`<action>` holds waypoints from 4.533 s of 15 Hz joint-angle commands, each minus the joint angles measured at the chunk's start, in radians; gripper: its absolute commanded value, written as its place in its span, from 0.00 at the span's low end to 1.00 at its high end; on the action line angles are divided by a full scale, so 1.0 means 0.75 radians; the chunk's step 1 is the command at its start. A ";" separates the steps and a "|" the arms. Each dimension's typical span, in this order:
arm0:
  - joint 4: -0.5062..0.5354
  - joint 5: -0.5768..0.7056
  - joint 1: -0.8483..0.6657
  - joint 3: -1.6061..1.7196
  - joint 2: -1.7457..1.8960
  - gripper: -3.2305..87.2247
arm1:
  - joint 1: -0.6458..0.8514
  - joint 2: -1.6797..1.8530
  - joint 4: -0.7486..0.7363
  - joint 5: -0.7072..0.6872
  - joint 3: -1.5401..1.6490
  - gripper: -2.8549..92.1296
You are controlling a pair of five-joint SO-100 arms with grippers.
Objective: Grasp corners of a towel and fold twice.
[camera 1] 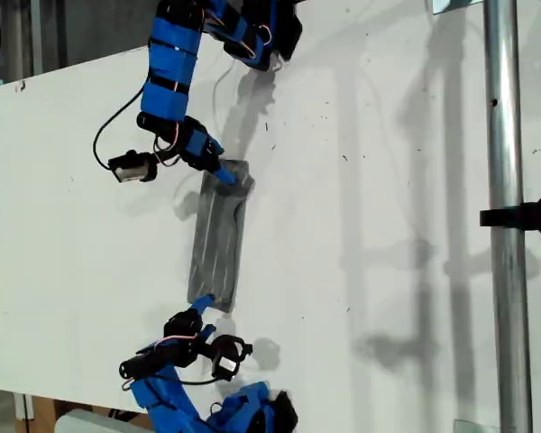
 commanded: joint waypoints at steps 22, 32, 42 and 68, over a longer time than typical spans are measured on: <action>-0.562 -0.724 1.010 1.835 2.164 0.08 | 0.055 -0.133 -0.530 0.816 0.427 0.53; -0.505 -0.699 0.996 1.802 2.164 0.07 | 0.141 -0.675 -0.546 0.610 -0.243 0.06; -0.526 -0.648 0.990 1.777 2.164 0.06 | -0.155 0.839 0.730 0.886 0.221 0.03; -0.483 0.137 0.929 1.894 2.164 0.11 | -0.039 2.101 0.012 0.967 1.493 0.06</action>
